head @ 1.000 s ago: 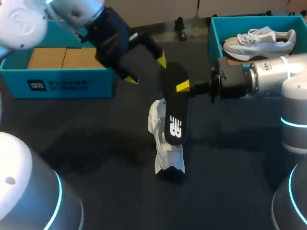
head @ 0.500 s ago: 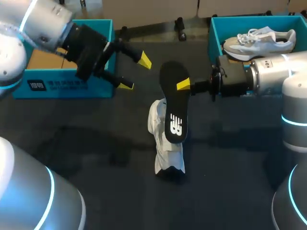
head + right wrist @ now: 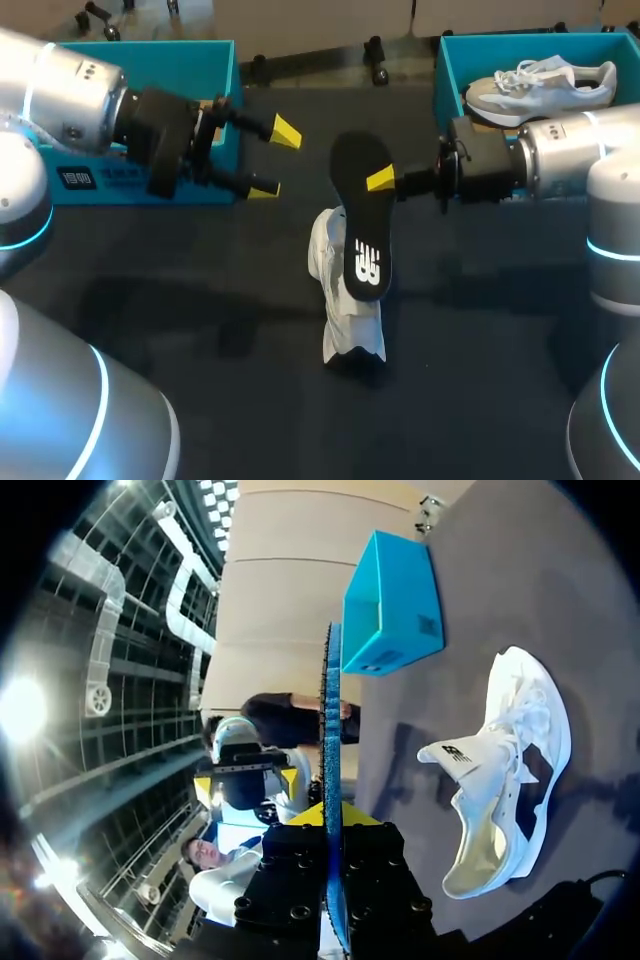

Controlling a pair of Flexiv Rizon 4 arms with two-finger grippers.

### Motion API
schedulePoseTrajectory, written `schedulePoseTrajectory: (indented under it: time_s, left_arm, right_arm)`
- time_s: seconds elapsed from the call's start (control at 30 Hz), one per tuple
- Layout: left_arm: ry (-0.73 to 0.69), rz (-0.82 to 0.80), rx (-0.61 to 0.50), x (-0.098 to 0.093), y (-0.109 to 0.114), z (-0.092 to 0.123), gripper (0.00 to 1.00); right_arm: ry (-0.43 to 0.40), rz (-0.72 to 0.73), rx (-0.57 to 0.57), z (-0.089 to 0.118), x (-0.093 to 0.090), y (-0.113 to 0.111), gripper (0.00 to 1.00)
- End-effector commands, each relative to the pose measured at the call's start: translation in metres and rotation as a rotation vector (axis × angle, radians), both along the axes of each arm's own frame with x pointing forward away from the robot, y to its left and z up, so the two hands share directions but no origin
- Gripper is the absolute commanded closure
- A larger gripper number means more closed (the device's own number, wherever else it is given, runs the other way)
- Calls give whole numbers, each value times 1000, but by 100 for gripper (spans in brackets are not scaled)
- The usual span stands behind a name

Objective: Take the shoe out of the shoebox, open the shoe tongue, remove and reinsert the insole, then place the shoe into the shoebox

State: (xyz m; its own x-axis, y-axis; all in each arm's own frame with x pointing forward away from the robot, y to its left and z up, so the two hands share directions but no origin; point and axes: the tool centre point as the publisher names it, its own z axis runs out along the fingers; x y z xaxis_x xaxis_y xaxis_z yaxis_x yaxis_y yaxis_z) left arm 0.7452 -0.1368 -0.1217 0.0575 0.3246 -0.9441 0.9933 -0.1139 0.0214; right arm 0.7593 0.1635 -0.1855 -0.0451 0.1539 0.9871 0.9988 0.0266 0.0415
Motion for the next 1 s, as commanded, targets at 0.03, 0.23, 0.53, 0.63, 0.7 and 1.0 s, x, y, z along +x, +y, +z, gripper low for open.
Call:
schedulePoseTrajectory:
  time_s: [0.03, 0.23, 0.53, 0.63, 0.7, 1.0]
  left_arm:
    - [36, 30, -12, 2, -2, -11, 0]
    - [77, 107, -101, 7, -6, -25, 0]
    - [87, 170, -197, 17, -18, -39, 0]
    - [86, 185, -223, 20, -22, -43, 0]
    - [80, 194, -238, 23, -24, -45, 0]
    - [65, 199, -271, 31, -34, -53, 5]
  right_arm:
    - [-3, -6, 0, 2, 1, 4, 100]
    - [-11, -13, -2, 7, 5, 9, 100]
    - [-17, -18, 9, 11, 2, 20, 100]
    - [-20, -21, 15, 12, 1, 22, 100]
    - [-20, -23, 18, 12, 0, 23, 100]
    - [-14, -24, 26, 13, -8, 30, 100]
